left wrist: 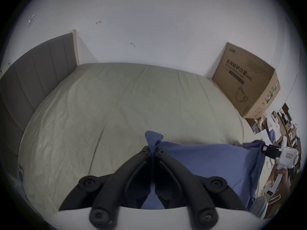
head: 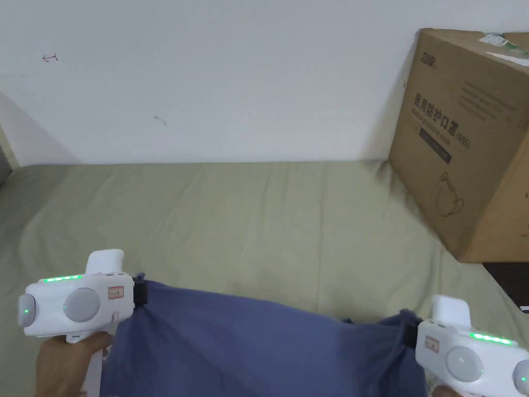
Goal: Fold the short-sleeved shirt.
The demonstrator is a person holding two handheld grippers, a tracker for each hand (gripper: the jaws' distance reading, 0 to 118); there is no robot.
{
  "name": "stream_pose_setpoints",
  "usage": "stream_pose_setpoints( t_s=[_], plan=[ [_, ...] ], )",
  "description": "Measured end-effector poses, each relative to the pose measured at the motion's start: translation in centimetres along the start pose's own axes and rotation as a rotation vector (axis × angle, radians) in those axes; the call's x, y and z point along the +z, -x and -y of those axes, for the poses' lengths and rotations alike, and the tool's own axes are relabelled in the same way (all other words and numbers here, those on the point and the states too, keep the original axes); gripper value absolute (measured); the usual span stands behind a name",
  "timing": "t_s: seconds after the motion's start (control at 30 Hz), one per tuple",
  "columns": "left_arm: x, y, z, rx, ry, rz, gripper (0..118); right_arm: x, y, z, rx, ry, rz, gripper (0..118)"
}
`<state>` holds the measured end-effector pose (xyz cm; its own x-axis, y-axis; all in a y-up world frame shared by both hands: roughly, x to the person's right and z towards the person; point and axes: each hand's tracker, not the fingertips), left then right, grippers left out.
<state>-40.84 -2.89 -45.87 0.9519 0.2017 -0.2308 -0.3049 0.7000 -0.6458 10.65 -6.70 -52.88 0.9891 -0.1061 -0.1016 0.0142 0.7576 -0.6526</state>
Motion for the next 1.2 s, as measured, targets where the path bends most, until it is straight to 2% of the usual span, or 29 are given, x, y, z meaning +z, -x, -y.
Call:
stream_pose_setpoints(
  t_s=[0.13,0.3,0.5,0.7,0.93,1.2],
  plan=[
    [4.7,0.5,-1.8,0.021,-0.097,0.000,1,5.0,0.8,-4.7,0.025,-0.133,-0.049,2],
    [12.3,0.0,-6.8,-0.039,-0.235,-0.045,1,11.0,3.0,-11.5,0.044,-0.320,-0.133,2],
    [19.5,-0.6,-14.7,-0.090,-0.407,-0.094,1,16.4,6.8,-20.2,0.125,-0.516,-0.183,2],
    [24.5,-1.3,-21.8,-0.092,-0.561,-0.128,1,19.9,9.9,-28.0,0.111,-0.674,-0.232,2],
    [23.9,0.3,-27.0,-0.070,-0.656,-0.118,1,20.1,11.4,-33.2,0.104,-0.742,-0.270,2],
    [15.4,2.5,-25.7,-0.074,-0.630,-0.133,1,13.0,11.4,-30.6,0.099,-0.689,-0.283,2]
  ],
)
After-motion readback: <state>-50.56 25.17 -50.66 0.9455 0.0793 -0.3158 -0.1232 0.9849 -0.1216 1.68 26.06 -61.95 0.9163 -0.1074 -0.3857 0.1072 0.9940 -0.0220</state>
